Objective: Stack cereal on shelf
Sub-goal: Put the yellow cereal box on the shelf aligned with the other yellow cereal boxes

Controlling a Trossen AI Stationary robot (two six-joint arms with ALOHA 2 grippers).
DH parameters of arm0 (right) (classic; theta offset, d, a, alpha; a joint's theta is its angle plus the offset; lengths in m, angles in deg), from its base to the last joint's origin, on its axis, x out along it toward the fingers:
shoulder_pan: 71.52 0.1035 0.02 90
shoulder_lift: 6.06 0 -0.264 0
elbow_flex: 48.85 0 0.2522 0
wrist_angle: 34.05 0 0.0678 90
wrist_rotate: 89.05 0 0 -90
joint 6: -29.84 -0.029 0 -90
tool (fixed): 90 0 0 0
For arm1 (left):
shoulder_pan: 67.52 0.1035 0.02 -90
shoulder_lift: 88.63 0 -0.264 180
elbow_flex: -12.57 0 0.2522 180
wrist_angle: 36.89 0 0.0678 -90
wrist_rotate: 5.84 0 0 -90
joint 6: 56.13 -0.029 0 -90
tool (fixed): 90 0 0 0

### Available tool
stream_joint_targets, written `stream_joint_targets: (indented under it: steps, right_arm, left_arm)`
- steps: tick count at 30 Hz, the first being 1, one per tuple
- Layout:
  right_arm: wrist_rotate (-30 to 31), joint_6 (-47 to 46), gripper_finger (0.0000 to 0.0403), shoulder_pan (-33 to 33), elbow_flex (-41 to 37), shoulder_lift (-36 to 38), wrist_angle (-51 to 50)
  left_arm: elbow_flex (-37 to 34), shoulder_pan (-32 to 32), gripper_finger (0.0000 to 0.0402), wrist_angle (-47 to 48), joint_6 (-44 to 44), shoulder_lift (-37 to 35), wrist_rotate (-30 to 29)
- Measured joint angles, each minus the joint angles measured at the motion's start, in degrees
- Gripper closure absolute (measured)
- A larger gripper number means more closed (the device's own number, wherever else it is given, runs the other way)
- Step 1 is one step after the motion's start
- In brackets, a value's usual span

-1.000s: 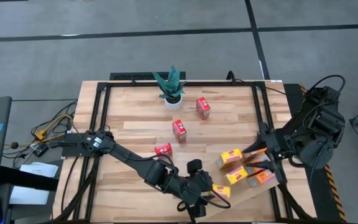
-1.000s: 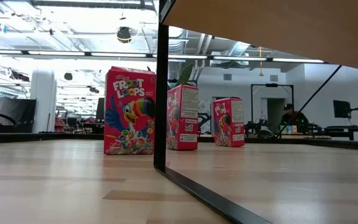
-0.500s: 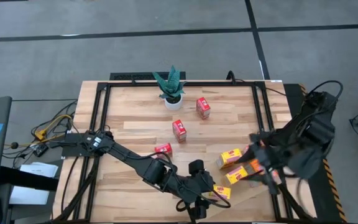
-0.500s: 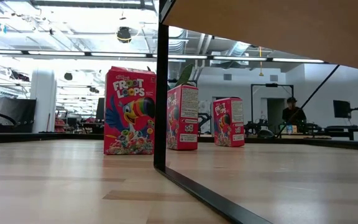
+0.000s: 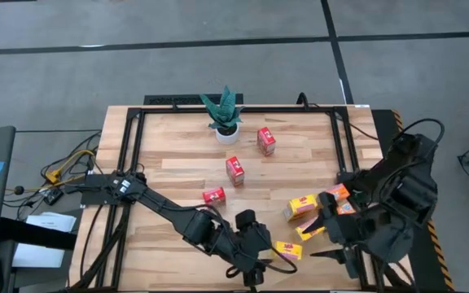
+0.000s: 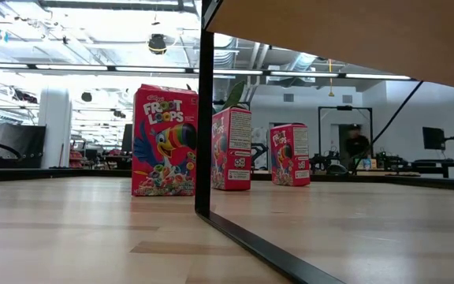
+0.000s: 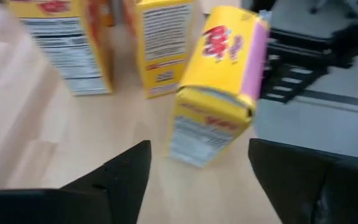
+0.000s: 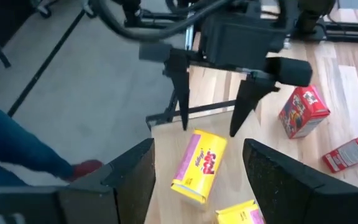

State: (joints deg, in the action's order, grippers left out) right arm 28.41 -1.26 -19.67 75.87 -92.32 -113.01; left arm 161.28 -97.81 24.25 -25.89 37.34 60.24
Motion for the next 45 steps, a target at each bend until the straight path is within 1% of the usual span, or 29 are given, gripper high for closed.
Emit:
stream_joint_targets:
  steps: [3, 7, 11, 12, 13, 16, 21, 24, 29, 31, 33, 37, 42, 45]
  right_arm:
    - [1.21, -1.22, 0.0150, 1.26, 0.00, 0.04, -0.07]
    - [1.36, -2.29, 0.0171, 2.59, 0.00, 0.17, -0.38]
    - [1.38, -2.55, 0.0195, 3.29, 0.00, 0.04, -0.38]
    - [1.38, -2.55, 0.0201, 3.35, 0.00, 0.02, -0.34]
    - [1.38, -2.55, 0.0207, 3.33, 0.00, 0.02, -0.26]
    - [1.38, -2.64, 0.0225, 3.33, 0.00, 0.02, -0.16]
    - [1.32, -3.01, 0.0250, 3.33, 0.00, 0.02, -0.16]
    - [1.29, -3.01, 0.0264, 3.33, 0.00, 0.02, -0.14]
    - [1.24, -3.06, 0.0281, 3.39, 0.00, 0.02, -0.07]
    - [1.23, -3.07, 0.0285, 3.79, 0.00, 0.02, 0.19]
    - [1.17, -3.09, 0.0287, 4.17, 0.00, 0.02, 0.33]
    - [1.14, -4.39, 0.0287, 5.39, -0.02, 0.00, 0.38]
    - [1.16, -7.56, 0.0287, 6.86, -0.02, 0.02, 0.03]
    - [1.21, -8.78, 0.0290, 7.61, -0.02, 0.00, 0.12]
  left_arm:
    - [0.00, -0.64, 0.0177, 2.01, -0.02, 0.00, -4.63]
    - [0.00, -0.74, 0.0260, 2.11, -1.59, 0.00, -7.37]
    - [0.02, -0.63, 0.0358, 1.03, -1.75, 0.39, -6.38]
    - [0.00, -0.63, 0.0379, 1.07, -1.71, 0.48, -5.48]
    - [-0.46, -0.68, 0.0389, 0.86, -1.49, 0.50, -4.40]
    - [-2.67, -0.75, 0.0389, -0.73, 0.70, 0.58, -2.28]
    - [-3.11, -0.83, 0.0397, -1.72, 1.73, 0.66, -2.31]
    - [-3.97, -0.59, 0.0400, -3.70, 0.84, 0.76, -3.16]
    - [-3.88, 0.18, 0.0401, -8.62, -0.57, 1.51, -1.36]
    - [-4.12, 0.22, 0.0401, -8.72, -1.19, 2.19, -0.33]
    - [-4.13, 0.65, 0.0401, -11.34, -1.45, 3.10, 1.50]
    - [-4.11, 0.96, 0.0401, -12.87, -1.64, 3.48, 4.32]
    - [-4.09, 1.52, 0.0401, -14.40, -4.50, 3.50, 3.32]
    - [-4.02, 2.09, 0.0401, -17.08, -5.58, 3.50, 4.58]
